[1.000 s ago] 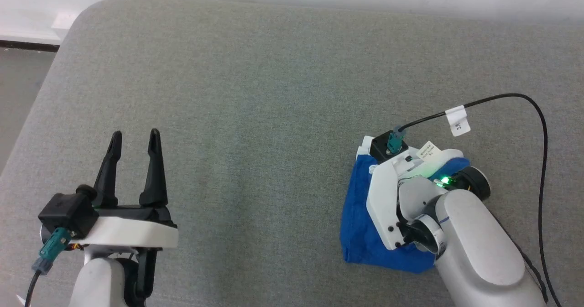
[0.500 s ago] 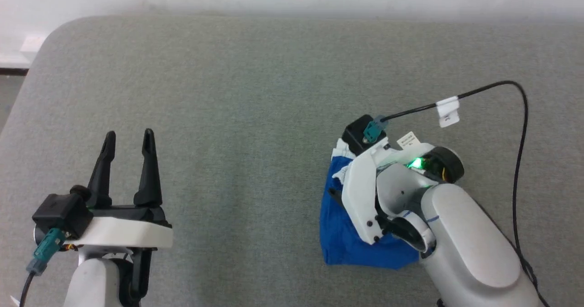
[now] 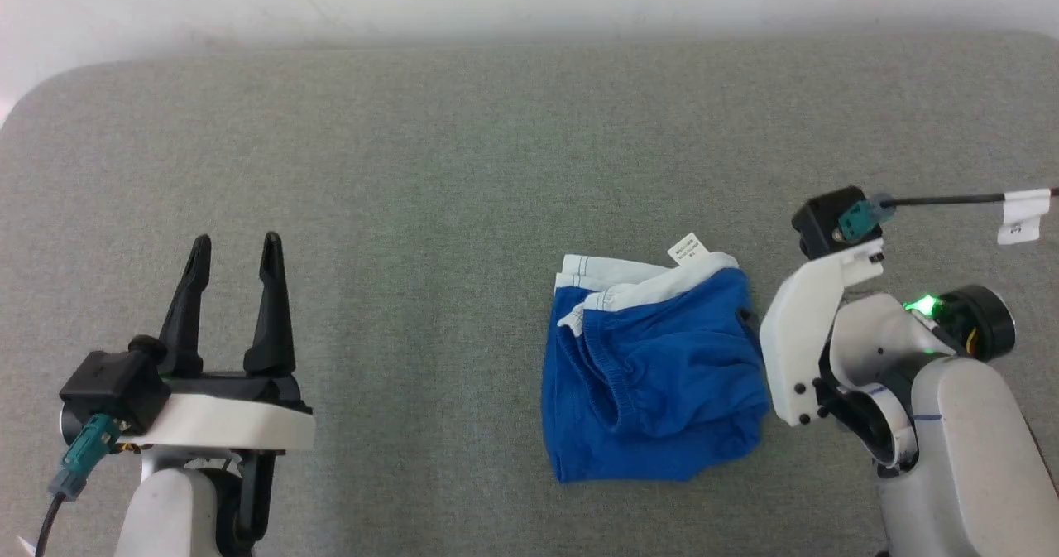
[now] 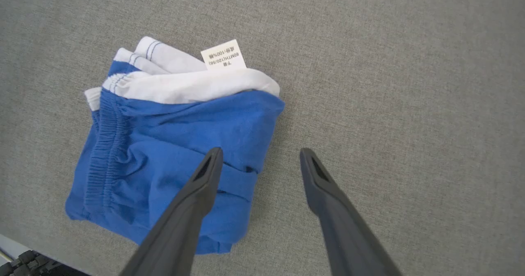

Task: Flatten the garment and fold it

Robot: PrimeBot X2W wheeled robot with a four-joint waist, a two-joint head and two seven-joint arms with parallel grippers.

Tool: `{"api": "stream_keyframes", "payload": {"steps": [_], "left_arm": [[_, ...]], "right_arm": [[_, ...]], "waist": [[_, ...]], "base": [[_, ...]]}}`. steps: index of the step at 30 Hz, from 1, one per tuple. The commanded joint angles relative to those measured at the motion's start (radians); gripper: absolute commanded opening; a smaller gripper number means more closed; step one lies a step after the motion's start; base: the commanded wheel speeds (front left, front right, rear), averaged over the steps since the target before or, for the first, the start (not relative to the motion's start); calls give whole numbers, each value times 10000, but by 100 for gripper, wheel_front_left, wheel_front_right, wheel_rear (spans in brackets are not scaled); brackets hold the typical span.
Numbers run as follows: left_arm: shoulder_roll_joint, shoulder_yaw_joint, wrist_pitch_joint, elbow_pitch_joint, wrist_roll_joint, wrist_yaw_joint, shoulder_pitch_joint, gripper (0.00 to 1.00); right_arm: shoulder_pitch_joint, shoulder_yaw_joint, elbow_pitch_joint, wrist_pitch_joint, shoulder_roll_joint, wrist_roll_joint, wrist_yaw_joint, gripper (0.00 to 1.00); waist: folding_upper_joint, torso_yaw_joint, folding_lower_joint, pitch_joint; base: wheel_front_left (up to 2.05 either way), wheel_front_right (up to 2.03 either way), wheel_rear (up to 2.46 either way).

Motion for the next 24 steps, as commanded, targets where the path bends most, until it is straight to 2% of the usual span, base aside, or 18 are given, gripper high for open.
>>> {"api": "stream_keyframes", "payload": {"steps": [1, 4, 9, 19, 20, 21, 22, 24], "left_arm": [[60, 2, -47, -63, 113, -67, 21, 100], [61, -42, -47, -69, 110, -67, -27, 100], [70, -82, -47, -44, 64, -67, -118, 100], [156, -59, -47, 86, -12, -67, -109, 100], [155, -59, -47, 94, -8, -67, -102, 100], [149, -50, -47, 95, 0, -67, -85, 100], [139, -35, -47, 90, 11, -67, -64, 100], [140, 28, -47, 77, 30, -67, -13, 100]], "right_arm": [[183, -92, 104, -89, 26, -141, -9, 100], [342, -343, 593, -598, 26, -372, -9, 100], [507, -472, 1918, -1522, 26, 28, -9, 100], [394, 164, 4225, -2696, 26, 576, -9, 100], [375, 159, 4418, -2713, 26, 643, -9, 58], [339, 188, 4559, -2753, 26, 668, -9, 26], [286, 212, 4637, -2846, 26, 690, -9, 0], [194, 294, 4751, -2890, 26, 742, -9, 0]], "waist": [[0, -2, 1, 58], [0, 75, 1, 171], [0, 273, 1, 318], [0, 525, 1, 310], [0, 531, 1, 293], [0, 530, 1, 277], [0, 521, 1, 267], [0, 412, 1, 236]], "base": [[0, 0, 0], [0, 0, 0], [0, 0, 0], [0, 0, 0], [0, 0, 0], [0, 0, 0], [0, 0, 0], [0, 0, 0]]}}
